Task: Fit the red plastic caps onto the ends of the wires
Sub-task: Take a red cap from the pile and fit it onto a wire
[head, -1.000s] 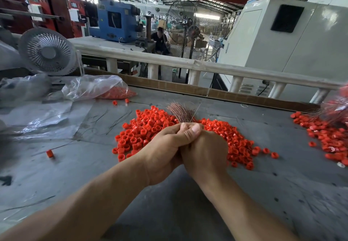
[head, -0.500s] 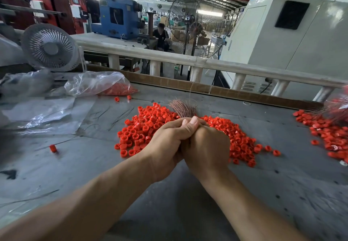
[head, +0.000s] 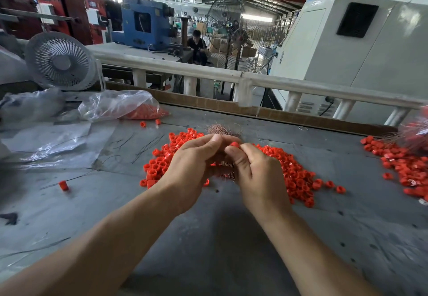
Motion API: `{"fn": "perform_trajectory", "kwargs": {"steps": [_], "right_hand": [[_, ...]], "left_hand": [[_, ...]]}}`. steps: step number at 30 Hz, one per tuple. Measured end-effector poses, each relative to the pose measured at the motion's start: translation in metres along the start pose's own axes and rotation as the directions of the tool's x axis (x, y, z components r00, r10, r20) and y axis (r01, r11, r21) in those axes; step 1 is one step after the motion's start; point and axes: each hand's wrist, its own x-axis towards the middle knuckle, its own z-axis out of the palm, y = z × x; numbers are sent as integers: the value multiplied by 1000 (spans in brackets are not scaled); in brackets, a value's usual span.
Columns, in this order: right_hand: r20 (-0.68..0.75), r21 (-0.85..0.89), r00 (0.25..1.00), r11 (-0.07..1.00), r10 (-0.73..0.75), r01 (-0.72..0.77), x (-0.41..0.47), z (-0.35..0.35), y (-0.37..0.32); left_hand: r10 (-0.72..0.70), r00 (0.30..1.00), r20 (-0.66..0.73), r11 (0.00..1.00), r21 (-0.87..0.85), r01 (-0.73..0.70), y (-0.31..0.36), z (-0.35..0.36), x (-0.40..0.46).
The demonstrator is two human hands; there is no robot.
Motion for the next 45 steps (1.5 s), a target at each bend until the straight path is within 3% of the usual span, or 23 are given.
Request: {"fn": "perform_trajectory", "kwargs": {"steps": [6, 10, 16, 25, 33, 39, 45], "right_hand": [[10, 155, 995, 983, 96, -97, -2, 1, 4], [39, 162, 990, 977, 137, -141, -4, -1, 2], [-57, 317, 980, 934, 192, -164, -4, 1, -4], [-41, 473, 961, 853, 273, -222, -2, 2, -6], [-12, 496, 946, 823, 324, -275, -3, -1, 0], [64, 485, 949, 822, 308, -299, -4, -4, -1], [41, 391, 969, 888, 245, -241, -3, -9, -2]], "left_hand": [[42, 998, 56, 999, 7, -42, -4, -2, 2], [77, 995, 60, 996, 34, -79, -6, -3, 2], [91, 996, 2, 993, 78, -91, -7, -5, 3], [77, 994, -75, 995, 76, -71, -10, -6, 5], [127, 992, -3, 983, 132, -126, -7, -8, 5], [160, 986, -35, 960, 239, -148, -7, -12, 6], [224, 974, -27, 922, 330, -202, -6, -11, 6]]}}
